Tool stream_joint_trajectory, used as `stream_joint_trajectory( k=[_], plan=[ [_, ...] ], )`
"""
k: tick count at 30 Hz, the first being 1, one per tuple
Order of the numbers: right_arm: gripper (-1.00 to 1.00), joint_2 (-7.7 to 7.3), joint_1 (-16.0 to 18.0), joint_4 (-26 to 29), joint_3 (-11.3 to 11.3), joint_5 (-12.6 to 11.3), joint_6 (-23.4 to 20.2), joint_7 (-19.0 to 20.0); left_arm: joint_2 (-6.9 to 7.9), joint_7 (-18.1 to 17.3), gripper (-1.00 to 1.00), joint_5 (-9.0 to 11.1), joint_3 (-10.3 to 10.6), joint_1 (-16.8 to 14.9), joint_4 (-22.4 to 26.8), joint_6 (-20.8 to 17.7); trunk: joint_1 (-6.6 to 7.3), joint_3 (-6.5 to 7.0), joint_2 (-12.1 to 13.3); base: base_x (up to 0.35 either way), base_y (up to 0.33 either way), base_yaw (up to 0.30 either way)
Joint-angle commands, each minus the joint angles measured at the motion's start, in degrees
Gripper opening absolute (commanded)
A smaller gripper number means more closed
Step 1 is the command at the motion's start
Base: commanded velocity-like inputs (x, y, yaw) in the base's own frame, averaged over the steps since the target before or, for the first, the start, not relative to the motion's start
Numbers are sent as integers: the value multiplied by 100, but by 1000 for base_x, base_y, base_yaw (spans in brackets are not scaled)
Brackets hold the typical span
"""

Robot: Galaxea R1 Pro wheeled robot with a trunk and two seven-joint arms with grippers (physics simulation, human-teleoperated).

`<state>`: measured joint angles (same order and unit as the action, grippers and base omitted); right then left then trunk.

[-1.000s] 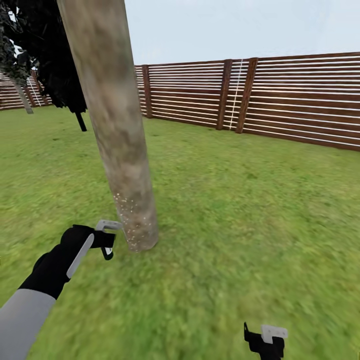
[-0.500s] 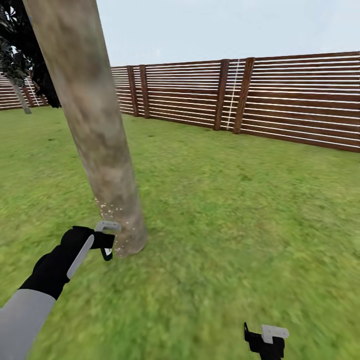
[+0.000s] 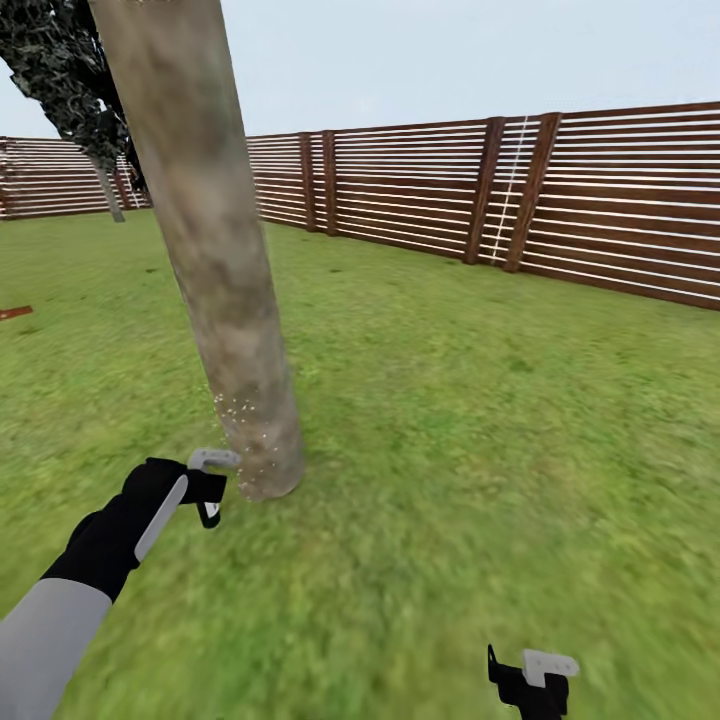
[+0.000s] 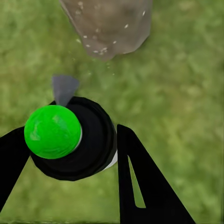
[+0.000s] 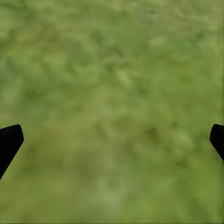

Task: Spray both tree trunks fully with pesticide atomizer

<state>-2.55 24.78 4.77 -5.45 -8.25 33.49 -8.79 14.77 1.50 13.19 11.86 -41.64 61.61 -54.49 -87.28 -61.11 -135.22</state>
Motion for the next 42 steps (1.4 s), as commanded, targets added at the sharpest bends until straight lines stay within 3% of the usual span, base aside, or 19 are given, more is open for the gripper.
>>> stream_joint_trajectory(
  k=[1, 4, 5, 7, 17, 37, 42],
  plan=[
    [100, 0, 0, -1, 0, -1, 0, -2, 0, 1, -100, -6, -2, 0, -2, 0, 0, 0, 0, 50, -273, 211],
    [100, 0, 0, 4, 0, 0, 0, 0, -2, 1, -100, -5, -65, -1, -226, 36, 0, 0, 0, 97, -273, 48],
    [100, 0, 0, 2, 0, -1, 0, -1, -7, 0, -100, -18, -297, -2, -325, 176, 0, 0, 0, 118, -273, 6],
    [100, 0, 0, -2, 0, 2, 0, -1, -9, 7, -100, -54, -476, -1, -376, 286, 0, 0, 0, 120, -273, 1],
    [100, 0, 0, -1, 0, 1, 0, -1, -18, 282, -100, -53, -466, -1, -378, 290, 0, 0, 0, 33, -273, 147],
    [100, 0, 0, 0, -4, 4, 0, 0, -18, 290, -100, -53, -474, 2, -378, 290, 0, 0, 0, 1, -273, 274],
    [100, 0, 0, 1, 0, 2, 0, 0, -18, 290, -100, -53, -474, 2, -378, 292, 0, 0, 0, 105, -273, 40]
  ],
)
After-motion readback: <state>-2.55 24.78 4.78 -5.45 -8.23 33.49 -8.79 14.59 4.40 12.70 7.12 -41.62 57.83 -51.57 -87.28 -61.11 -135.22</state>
